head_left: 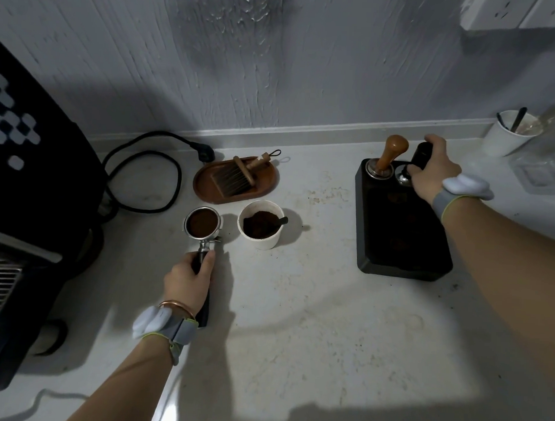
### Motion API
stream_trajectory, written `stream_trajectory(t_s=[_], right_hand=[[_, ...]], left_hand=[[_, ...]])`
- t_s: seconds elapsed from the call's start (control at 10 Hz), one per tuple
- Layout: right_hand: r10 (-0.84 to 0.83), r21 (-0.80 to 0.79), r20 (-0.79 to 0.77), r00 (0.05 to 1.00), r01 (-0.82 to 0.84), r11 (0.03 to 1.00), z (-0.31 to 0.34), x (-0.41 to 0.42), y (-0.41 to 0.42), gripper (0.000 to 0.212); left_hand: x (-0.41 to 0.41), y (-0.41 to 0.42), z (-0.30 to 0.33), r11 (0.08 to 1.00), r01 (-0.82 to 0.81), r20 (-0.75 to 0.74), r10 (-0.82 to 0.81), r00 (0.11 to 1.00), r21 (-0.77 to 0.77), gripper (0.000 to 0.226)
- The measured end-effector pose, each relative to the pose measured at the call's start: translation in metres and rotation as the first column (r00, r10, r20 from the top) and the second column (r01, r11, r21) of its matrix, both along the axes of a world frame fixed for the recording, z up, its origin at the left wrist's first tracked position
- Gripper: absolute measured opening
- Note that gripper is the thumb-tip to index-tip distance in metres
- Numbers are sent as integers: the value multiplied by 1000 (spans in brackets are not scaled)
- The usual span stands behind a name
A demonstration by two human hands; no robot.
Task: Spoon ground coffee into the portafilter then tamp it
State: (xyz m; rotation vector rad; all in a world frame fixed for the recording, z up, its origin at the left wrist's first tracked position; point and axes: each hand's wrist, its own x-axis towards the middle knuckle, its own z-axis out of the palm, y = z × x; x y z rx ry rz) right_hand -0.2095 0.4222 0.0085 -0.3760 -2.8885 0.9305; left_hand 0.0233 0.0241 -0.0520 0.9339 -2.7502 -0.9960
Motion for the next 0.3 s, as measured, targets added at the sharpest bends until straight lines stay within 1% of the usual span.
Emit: stream_trajectory(t_s=[0.2,0.3], right_hand=[[9,13,-38,999,-9,1000,9,18,6,65],[2,17,-67,998,-1,1000,19,25,6,64]], left_hand=[[3,-5,7,997,55,35,-53,998,-56,49],[4,-6,13,999,-9,-45,8,999,-40,48]])
